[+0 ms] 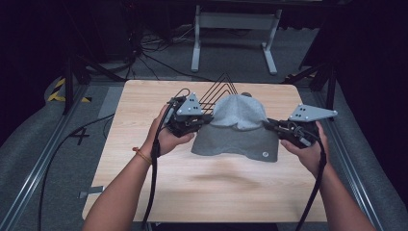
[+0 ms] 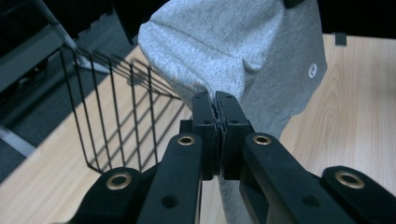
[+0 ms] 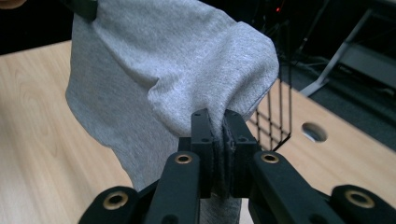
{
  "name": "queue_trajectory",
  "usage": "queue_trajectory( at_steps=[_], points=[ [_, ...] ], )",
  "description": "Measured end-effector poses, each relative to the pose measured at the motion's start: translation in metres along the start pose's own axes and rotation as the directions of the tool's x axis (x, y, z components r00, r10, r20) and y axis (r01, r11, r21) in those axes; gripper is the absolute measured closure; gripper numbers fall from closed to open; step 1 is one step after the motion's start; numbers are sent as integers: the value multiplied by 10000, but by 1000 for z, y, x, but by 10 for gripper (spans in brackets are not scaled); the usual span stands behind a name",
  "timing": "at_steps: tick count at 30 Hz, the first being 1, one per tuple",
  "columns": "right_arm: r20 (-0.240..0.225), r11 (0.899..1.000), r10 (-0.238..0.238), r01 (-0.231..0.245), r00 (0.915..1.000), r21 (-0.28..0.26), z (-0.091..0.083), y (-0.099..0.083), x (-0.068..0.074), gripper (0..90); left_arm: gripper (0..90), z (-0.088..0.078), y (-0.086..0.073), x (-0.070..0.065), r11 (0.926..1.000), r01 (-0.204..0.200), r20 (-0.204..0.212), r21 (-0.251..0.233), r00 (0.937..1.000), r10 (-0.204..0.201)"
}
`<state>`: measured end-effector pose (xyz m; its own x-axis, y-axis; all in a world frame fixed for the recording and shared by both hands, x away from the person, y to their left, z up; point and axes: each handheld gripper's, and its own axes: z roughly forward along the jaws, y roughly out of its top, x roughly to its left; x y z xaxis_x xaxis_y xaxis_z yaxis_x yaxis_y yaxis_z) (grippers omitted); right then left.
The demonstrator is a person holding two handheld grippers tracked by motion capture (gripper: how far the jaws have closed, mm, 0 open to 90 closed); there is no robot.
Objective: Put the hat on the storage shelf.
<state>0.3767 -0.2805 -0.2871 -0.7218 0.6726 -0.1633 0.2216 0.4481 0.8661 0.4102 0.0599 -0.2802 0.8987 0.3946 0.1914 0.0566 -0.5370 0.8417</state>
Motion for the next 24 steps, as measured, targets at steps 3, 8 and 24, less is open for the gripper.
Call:
queue_trajectory(
  at_steps=[3,8,24],
  points=[
    [240,9998,-59,63,9997,-191,-7,18,-8,847,881,-9,16,6,9995,-127,-181,-292,9998,122],
    [495,9988,-70,94,9987,-481,-13,42,-19,848,881,-18,35,20,9983,-91,-377,-574,9993,69],
    [1384,9968,-18,128,9904,-789,2,110,-66,848,881,-18,84,77,9983,66,-1475,-574,9890,-150]
  ],
)
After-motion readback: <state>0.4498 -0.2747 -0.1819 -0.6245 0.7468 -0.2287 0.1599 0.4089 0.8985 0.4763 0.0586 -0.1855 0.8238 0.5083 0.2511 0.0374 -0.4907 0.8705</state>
